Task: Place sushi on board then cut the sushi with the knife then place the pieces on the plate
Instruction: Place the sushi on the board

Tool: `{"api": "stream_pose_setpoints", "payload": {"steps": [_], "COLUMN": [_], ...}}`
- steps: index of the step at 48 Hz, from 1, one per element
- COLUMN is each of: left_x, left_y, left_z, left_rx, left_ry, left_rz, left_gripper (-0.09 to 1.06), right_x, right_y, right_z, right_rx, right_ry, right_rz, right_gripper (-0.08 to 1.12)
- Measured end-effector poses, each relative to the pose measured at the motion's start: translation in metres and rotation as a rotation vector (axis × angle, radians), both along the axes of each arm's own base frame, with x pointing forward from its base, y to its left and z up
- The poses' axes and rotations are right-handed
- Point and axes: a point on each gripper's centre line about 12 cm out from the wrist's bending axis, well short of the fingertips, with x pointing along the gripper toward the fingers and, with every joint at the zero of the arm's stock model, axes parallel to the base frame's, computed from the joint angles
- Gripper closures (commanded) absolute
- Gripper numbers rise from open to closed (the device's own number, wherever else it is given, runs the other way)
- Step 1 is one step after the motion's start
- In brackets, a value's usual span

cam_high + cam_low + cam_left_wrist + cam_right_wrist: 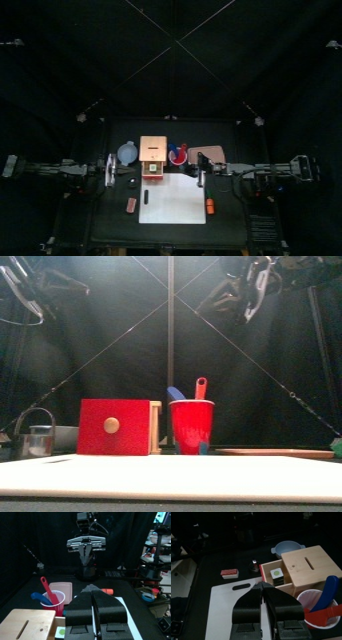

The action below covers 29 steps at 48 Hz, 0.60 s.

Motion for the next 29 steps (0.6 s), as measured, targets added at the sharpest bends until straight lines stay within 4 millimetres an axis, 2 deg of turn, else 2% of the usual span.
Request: {"api": "stream_pose_setpoints", "payload": {"steps": [6,10,17,29], "left_x": [0.0,0.0,-0.001,-0.001], "left_y": [0.002,0.002,0.004,0.005], "left_z": [0.0,-0.001,-0.001,-0.005], "left_rx": [-0.024,-0.025,-0.024,-0.018], "left_ry": [-0.001,0.001,0.0,0.011], "left_rz": [0.01,0.014,0.02,0.025], "left_gripper": [0.7,0.68,0.68,0.68], "right_x": [0.021,0.035,0.06,0.106], "right_y": [-0.012,-0.023,-0.038,-0.044], "right_z": [-0.002,-0.008,-0.023,-0.054], "right_rx": [0.011,0.007,-0.01,-0.062], "right_ry": [0.077,0.118,0.187,0.385], "right_rz": [-0.023,-0.039,-0.053,-0.022], "right_gripper": [0.1,0.01,0.01,0.02]}}
